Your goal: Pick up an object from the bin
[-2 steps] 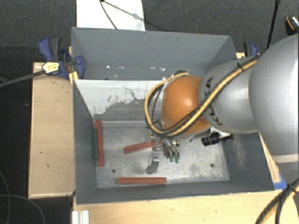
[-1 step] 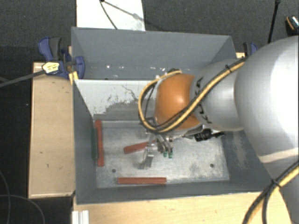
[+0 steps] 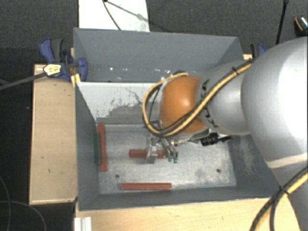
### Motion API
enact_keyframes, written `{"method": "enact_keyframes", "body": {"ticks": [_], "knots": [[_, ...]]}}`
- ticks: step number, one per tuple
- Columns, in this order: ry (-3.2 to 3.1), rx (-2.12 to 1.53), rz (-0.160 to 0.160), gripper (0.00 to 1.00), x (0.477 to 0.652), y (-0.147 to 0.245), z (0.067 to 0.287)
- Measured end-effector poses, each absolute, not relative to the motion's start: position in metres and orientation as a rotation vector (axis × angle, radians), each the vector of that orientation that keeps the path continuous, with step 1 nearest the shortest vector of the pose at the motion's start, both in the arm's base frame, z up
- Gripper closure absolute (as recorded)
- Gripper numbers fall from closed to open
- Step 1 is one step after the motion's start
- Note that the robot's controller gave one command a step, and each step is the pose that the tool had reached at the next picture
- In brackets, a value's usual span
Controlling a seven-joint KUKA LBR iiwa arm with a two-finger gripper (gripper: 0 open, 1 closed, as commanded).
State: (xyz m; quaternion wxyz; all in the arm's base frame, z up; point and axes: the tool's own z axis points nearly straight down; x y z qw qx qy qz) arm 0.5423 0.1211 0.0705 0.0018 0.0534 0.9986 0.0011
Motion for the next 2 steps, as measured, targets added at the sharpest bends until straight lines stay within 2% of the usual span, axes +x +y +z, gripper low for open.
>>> {"method": "enact_keyframes", "body": {"ticks": [1, 2], "knots": [[3.132, -0.001, 0.003, 1.00, 0.534, 0.131, 0.194], [3.133, 0.030, 0.004, 1.00, 0.524, 0.131, 0.257]]}}
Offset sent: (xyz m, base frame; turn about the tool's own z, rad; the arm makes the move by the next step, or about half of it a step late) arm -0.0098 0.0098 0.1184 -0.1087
